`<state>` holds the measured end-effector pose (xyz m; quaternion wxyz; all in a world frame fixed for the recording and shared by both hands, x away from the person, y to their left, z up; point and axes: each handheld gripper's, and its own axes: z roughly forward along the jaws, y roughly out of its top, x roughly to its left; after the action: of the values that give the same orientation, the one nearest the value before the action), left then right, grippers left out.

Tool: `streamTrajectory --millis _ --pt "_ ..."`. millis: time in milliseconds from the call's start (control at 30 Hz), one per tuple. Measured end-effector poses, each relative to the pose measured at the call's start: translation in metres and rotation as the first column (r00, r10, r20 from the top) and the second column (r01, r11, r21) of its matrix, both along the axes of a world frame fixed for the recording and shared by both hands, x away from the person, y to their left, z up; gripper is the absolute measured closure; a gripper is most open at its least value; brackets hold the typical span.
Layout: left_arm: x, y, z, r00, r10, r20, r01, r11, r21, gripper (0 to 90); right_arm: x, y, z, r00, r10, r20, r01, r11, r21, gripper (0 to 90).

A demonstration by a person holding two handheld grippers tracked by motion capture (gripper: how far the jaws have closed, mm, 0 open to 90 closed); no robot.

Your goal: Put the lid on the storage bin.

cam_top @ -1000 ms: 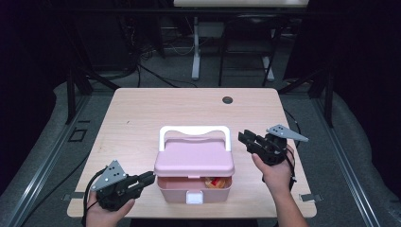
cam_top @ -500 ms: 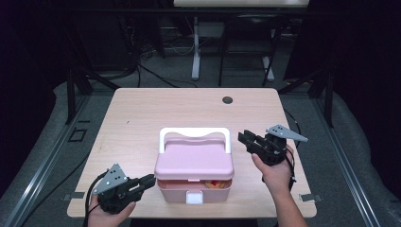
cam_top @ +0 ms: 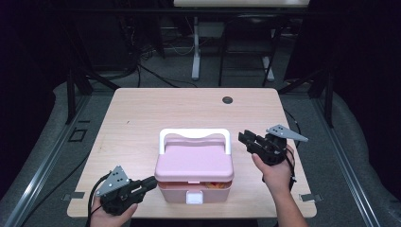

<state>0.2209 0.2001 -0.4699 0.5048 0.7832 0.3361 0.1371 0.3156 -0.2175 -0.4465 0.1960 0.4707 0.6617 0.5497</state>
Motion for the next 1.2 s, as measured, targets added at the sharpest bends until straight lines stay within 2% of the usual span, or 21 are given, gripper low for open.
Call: streamTrajectory --millis 800,967,1200 --pt "-0.001 0.0 -0.008 0.9999 -0.003 -0.017 0.003 0.9999 0.01 83.4 0.0 -0.001 0.0 1.0 -0.003 -0.001 0.003 1.0 -0.001 68.7" --pt "-0.002 0.003 -0.01 0.9998 0.018 -0.013 -0.018 0.9994 0.031 83.1 0.0 -0.001 0.0 1.0 -0.004 -0.001 0.004 1.0 0.001 68.6" --pt "-0.002 0.008 -0.008 0.9992 0.039 -0.008 -0.039 0.9992 0.013 83.5 0.0 -0.001 0.0 1.0 -0.006 0.0 0.006 1.0 0.003 68.6"
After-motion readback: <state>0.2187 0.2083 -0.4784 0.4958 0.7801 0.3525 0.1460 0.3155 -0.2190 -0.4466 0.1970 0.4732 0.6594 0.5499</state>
